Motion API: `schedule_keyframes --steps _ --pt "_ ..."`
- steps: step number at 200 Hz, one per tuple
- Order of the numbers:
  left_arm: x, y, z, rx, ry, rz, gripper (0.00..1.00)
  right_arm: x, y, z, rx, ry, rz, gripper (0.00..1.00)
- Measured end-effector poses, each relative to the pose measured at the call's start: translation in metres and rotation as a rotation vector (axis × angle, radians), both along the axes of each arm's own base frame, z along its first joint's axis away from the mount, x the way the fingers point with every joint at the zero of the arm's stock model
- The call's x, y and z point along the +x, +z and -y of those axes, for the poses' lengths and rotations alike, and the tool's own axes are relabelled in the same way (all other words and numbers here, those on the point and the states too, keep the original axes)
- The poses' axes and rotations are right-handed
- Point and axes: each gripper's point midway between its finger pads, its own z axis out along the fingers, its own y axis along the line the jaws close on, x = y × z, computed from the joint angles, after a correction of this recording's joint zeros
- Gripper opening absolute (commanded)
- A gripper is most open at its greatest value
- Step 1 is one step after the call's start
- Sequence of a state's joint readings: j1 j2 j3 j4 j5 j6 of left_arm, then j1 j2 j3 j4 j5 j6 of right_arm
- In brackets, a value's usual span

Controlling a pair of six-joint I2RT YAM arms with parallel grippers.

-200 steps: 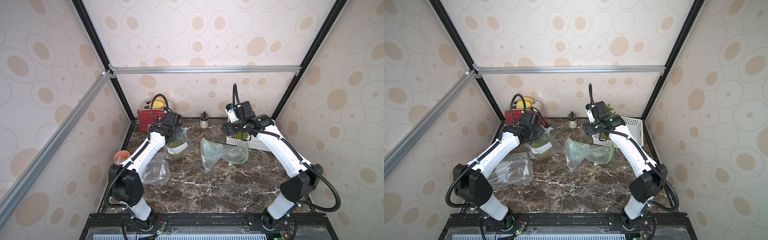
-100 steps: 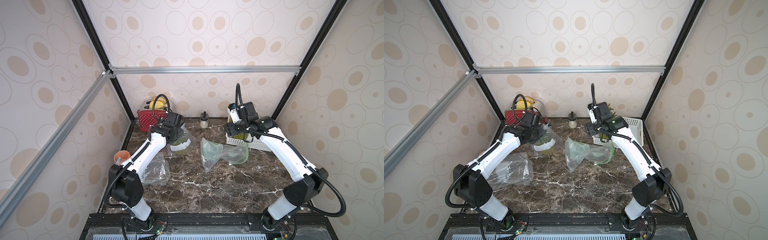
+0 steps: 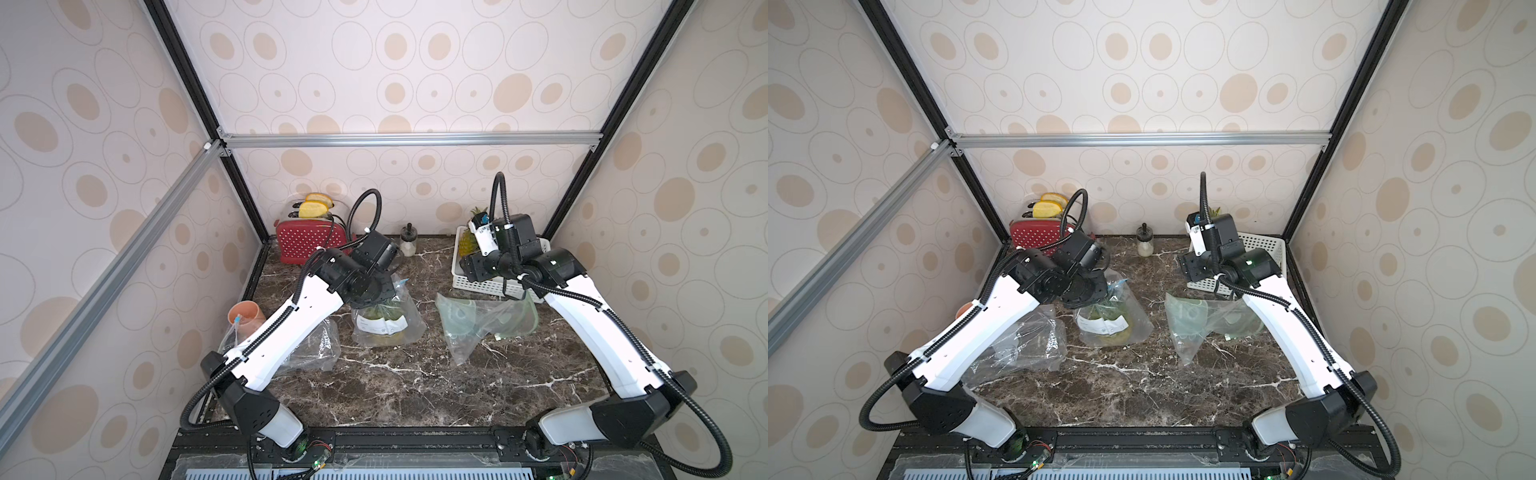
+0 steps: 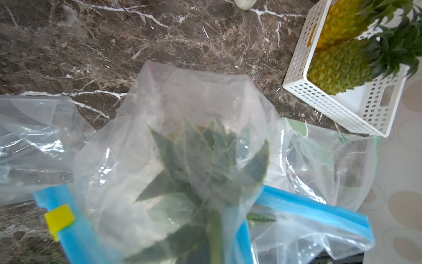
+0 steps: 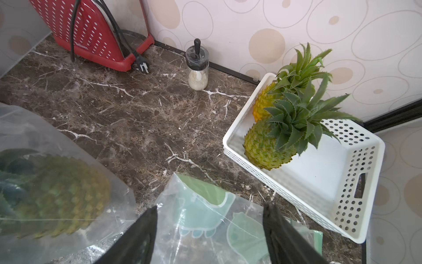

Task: Open the zip-top bag and take out the pineapple
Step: Pick up the zipper food storage bag at the center of the board, then place the zipper food storage bag at the center of the board.

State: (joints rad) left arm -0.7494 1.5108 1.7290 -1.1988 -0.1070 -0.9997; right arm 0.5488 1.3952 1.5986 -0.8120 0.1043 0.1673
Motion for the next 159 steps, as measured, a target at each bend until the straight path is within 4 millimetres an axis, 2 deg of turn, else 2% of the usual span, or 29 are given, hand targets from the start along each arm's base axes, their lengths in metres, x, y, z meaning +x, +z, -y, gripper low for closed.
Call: schedule_keyframes --steps 17,43,88,124,159 --pt "-0.019 -0.012 0.001 0.021 -0.023 -0.006 0.0 -0.007 -0.002 0.004 0.011 -0.001 0.005 0.76" --pt "-0.039 -0.055 0.004 0.071 -0.021 -0.066 0.0 -0.013 -0.014 0.004 0.013 0.005 -0.019 0.76" --pt "-0.04 -0.055 0.027 0.032 -0.006 0.001 0.0 -0.016 -0.025 0.004 0.012 0.012 -0.042 0.76" --pt "-0.037 -0.054 0.03 0.023 0.019 0.025 0.43 -0.018 -0.021 0.002 0.029 0.025 -0.035 0.76" --pt "-0.032 -0.049 0.025 0.047 0.039 0.061 0.6 -0.022 -0.018 -0.002 0.047 0.052 -0.037 0.76"
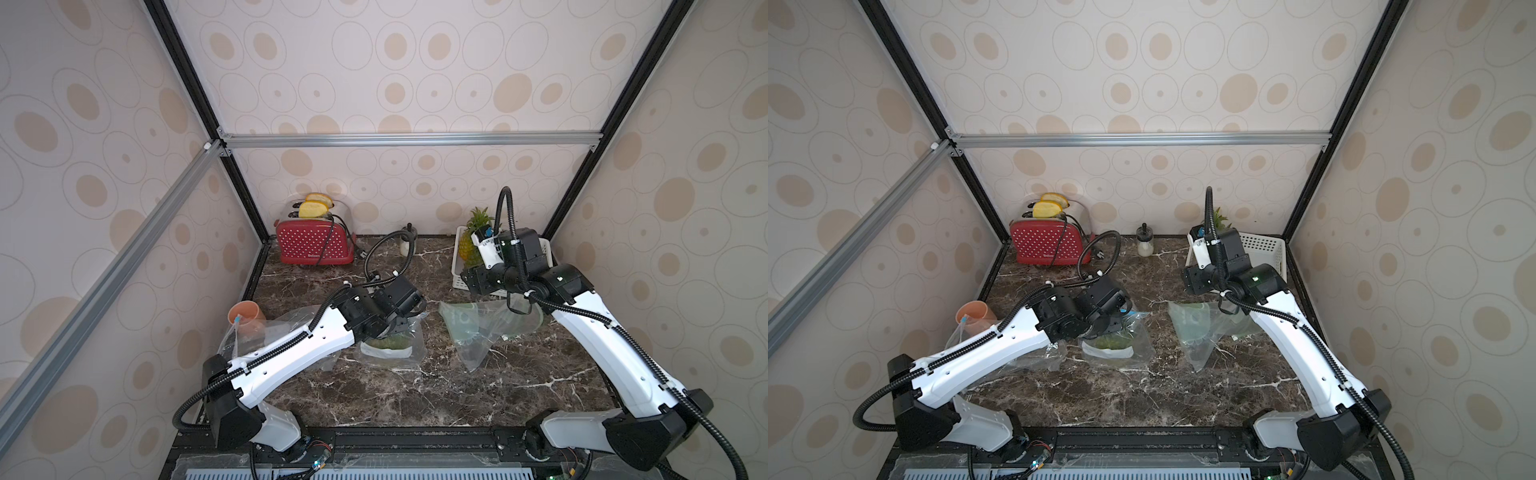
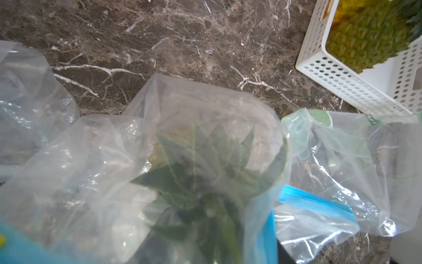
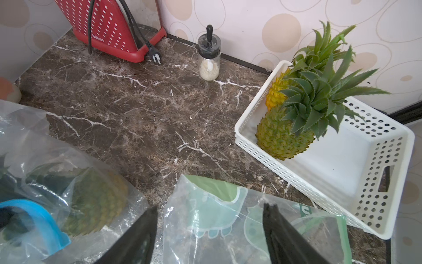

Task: Open the zip-top bag and take out the pineapple
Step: Place the zipper food storage bag at the center of the board.

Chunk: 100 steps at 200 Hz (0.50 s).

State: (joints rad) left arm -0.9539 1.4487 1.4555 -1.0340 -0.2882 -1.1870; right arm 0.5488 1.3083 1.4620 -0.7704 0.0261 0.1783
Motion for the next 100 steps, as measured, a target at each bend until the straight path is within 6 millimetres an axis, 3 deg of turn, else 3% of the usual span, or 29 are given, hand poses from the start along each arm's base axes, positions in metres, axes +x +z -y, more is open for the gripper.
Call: schedule_keyframes --steps 43,100 --pt "0.005 0.031 -0.007 -0.005 -0.002 0.078 0.68 -0.009 0.009 -0.013 0.041 0.085 -0.008 0.76" --pt "0.002 0.074 -0.02 -0.077 0.001 0.177 0.72 -0.032 0.054 -0.037 0.086 0.23 0.04 0.75"
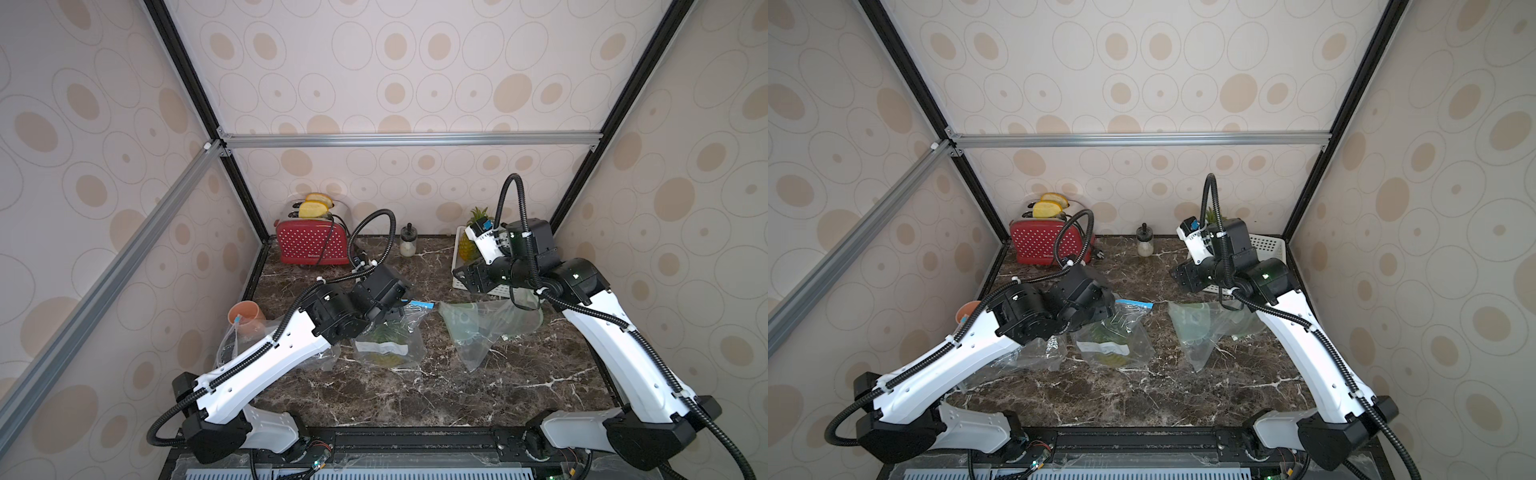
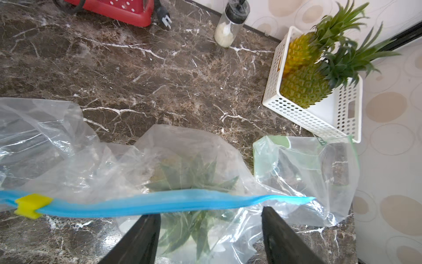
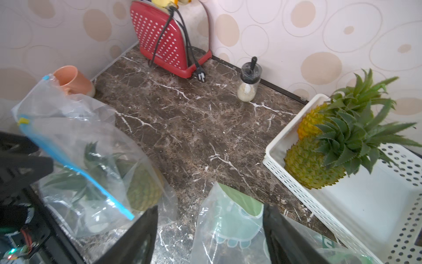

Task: Open the zip-top bag and take out the pineapple
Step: Place the zipper food storage bag at the center of the board, then unzip the zipper on the zipper food storage bag.

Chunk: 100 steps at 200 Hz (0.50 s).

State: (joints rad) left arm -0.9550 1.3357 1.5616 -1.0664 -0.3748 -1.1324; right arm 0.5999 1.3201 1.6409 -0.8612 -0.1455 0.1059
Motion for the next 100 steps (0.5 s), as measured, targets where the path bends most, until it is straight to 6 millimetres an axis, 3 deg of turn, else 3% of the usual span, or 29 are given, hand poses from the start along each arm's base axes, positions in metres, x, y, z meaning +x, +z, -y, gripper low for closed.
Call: schedule_keyframes --steps 25,52,83,100 --pt "-0.004 0.016 -0.011 -0.016 0.008 0.038 0.72 -0.018 0.019 -0.024 0.015 0.114 0.015 0.74" --pt "-0.009 0.046 -0.035 -0.041 0.04 0.126 0.73 -0.04 0.031 -0.059 0.017 0.265 0.027 0.73" --pt "-0.028 0.083 -0.09 -0.102 0.122 0.266 0.73 -0.058 0.022 -0.1 -0.013 0.405 0.018 0.68" --pt "-0.04 0.079 -0.12 -0.109 0.165 0.31 0.75 -0.06 0.007 -0.122 -0.042 0.452 0.001 0.64"
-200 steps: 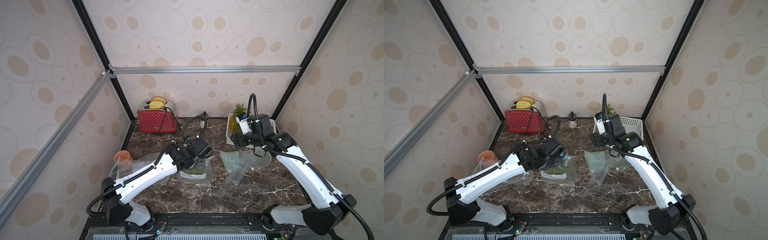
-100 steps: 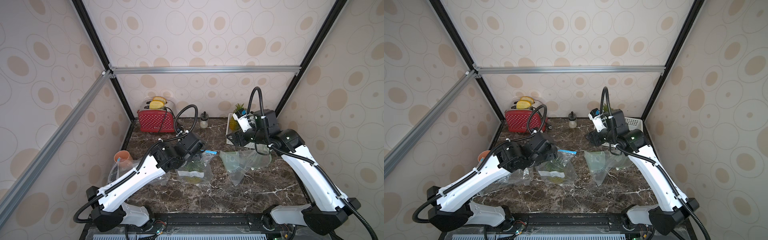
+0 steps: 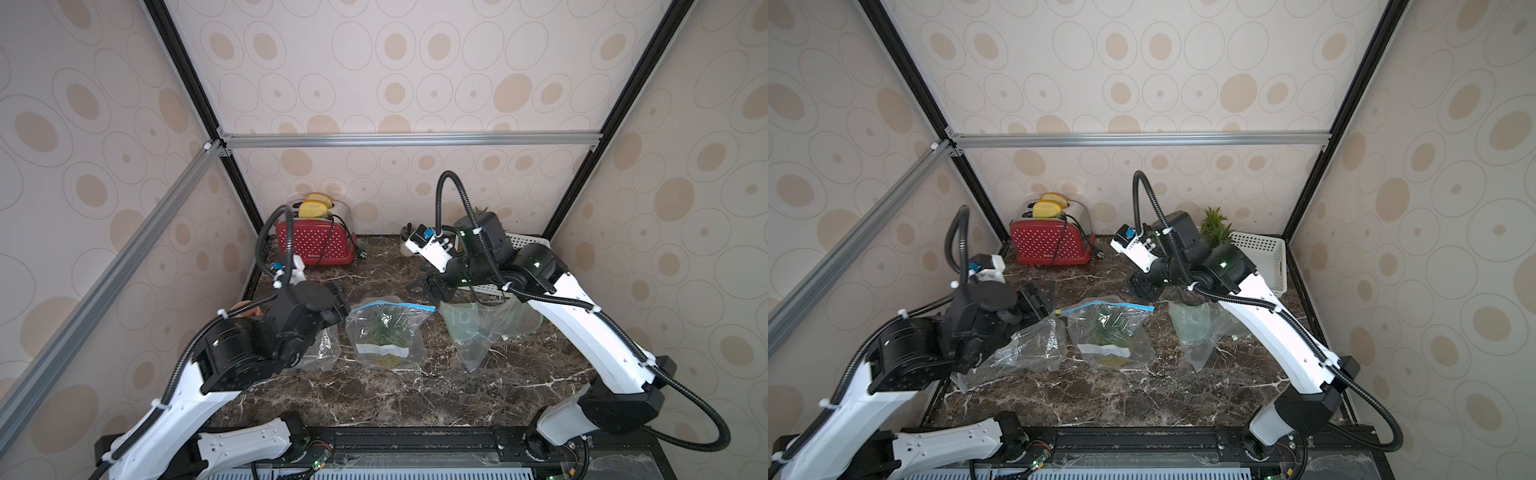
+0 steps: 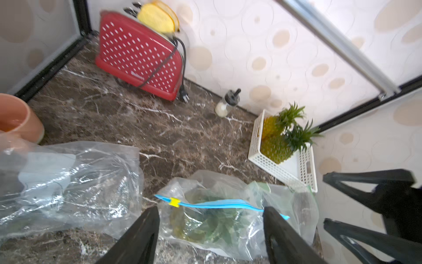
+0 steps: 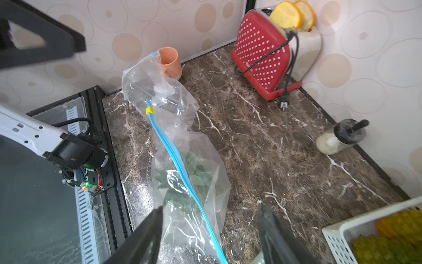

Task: Open the zip-top bag and take out the pineapple
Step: Unzip the zipper on the zipper food storage bag.

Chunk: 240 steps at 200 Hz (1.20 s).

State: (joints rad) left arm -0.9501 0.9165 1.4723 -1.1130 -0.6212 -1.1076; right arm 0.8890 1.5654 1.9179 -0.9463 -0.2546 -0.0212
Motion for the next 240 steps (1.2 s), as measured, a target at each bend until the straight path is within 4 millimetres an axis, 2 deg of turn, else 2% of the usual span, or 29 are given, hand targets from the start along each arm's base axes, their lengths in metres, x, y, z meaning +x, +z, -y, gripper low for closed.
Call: schedule_keyframes --steps 13,36,57,82,101,119,148,172,199,240 --pt "-0.007 -0.011 -0.02 -0.002 0.032 0.02 0.76 0.001 -0.015 -0.016 -0.037 0.025 -0.001 0.63" --pt "-0.009 -0.05 -0.039 0.028 0.084 -0.009 0.77 0.002 -0.033 -0.043 -0.109 0.061 0.031 0.63" --pt "-0.01 -0.078 -0.051 0.068 0.12 -0.042 0.79 -0.001 -0.036 -0.069 -0.145 0.096 0.084 0.62" --pt "-0.012 -0.093 -0.055 0.073 0.115 -0.038 0.79 -0.004 -0.035 -0.088 -0.17 0.12 0.128 0.62" --pt "-0.009 -0.102 -0.052 0.08 0.109 -0.039 0.79 -0.001 -0.036 -0.092 -0.186 0.119 0.142 0.62" --pt "-0.003 -0.12 -0.048 0.103 0.109 -0.068 0.79 0.004 -0.035 -0.094 -0.196 0.114 0.154 0.62" --pt "0.003 -0.139 -0.058 0.113 0.151 -0.1 0.79 0.007 -0.033 -0.097 -0.206 0.12 0.17 0.62" --pt "0.005 -0.139 -0.064 0.092 0.175 -0.091 0.79 0.009 -0.041 -0.1 -0.233 0.129 0.173 0.62" --pt "0.009 -0.139 -0.061 0.076 0.171 -0.084 0.79 0.007 -0.054 -0.104 -0.259 0.165 0.148 0.62" --pt "0.011 -0.15 -0.063 0.085 0.182 -0.101 0.78 -0.012 -0.063 -0.114 -0.267 0.261 0.136 0.62"
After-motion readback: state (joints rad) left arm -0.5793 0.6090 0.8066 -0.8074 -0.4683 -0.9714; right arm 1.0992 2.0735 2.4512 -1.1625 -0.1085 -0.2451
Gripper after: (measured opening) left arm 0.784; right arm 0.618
